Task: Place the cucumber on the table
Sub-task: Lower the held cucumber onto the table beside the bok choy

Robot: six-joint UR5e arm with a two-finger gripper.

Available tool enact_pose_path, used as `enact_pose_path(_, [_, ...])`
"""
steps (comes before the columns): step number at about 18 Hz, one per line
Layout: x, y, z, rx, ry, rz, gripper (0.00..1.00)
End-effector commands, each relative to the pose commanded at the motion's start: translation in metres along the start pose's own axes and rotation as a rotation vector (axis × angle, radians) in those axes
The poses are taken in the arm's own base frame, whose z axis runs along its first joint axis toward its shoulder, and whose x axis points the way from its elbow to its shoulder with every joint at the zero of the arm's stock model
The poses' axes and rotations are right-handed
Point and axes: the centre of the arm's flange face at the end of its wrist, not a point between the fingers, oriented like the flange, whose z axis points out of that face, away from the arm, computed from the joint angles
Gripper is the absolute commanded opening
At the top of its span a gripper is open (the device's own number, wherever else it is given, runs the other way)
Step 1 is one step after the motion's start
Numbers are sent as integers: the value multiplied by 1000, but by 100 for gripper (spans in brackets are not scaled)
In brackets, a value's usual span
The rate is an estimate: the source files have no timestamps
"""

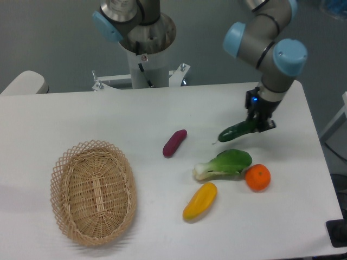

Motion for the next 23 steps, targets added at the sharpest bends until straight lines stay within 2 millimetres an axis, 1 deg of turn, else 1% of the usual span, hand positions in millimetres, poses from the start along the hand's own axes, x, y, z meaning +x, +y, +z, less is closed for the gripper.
enact_pose_path(2, [4, -5, 8, 9, 15, -4, 23])
enact_pose_path(4, [8, -4, 13, 17, 24, -5, 23])
enact_pose_path(7, [9, -3, 12, 16, 22, -14, 23])
enact_pose_path(11, [8, -6, 13, 17, 23, -51, 24])
enact_pose_path(15, [5, -4, 10, 13, 16, -52, 28])
enact_pose_path(17, [4, -3, 8, 11, 13, -52, 39])
enact_pose_path(20, [1, -3, 5, 8, 8, -62, 60])
enact_pose_path(22, [-1, -2, 2, 3, 0, -80, 71])
enact_pose_path(23, [-2, -1, -2, 0, -5, -83, 75])
